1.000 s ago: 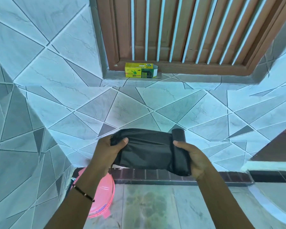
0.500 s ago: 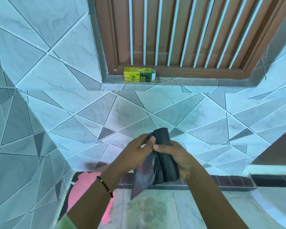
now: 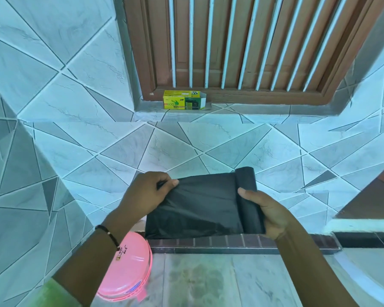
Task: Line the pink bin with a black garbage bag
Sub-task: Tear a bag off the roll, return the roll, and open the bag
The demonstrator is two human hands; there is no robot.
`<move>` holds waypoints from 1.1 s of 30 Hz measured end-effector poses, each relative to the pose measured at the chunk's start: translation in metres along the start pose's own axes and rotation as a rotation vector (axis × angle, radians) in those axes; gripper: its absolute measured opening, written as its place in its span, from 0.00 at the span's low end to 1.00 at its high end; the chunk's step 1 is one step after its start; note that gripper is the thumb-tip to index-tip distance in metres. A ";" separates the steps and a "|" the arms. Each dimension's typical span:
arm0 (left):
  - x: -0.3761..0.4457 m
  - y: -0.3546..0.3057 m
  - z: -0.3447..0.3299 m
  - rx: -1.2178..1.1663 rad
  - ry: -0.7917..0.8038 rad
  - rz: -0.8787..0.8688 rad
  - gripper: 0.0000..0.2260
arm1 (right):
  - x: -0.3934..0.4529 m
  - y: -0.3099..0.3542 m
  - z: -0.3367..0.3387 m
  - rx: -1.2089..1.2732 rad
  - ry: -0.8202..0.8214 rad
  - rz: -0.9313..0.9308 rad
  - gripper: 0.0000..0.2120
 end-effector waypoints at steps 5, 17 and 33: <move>0.001 -0.008 -0.019 -0.265 0.199 0.055 0.19 | 0.004 -0.002 -0.007 -0.070 -0.054 0.031 0.26; 0.001 -0.032 -0.025 -0.378 0.118 -0.102 0.06 | -0.004 0.001 0.003 -0.082 0.012 0.049 0.41; 0.018 -0.053 -0.049 -0.513 0.345 -0.054 0.21 | 0.016 0.002 -0.025 -0.041 0.066 0.077 0.31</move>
Point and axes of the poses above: each hand's wrist, its own x-axis towards the middle knuckle, its own z-axis out of the back of the hand, y = z × x, the point moved 6 cm from there along x, towards the middle knuckle, and after that the axes turned 8 degrees about y, right-handed, at the moved point
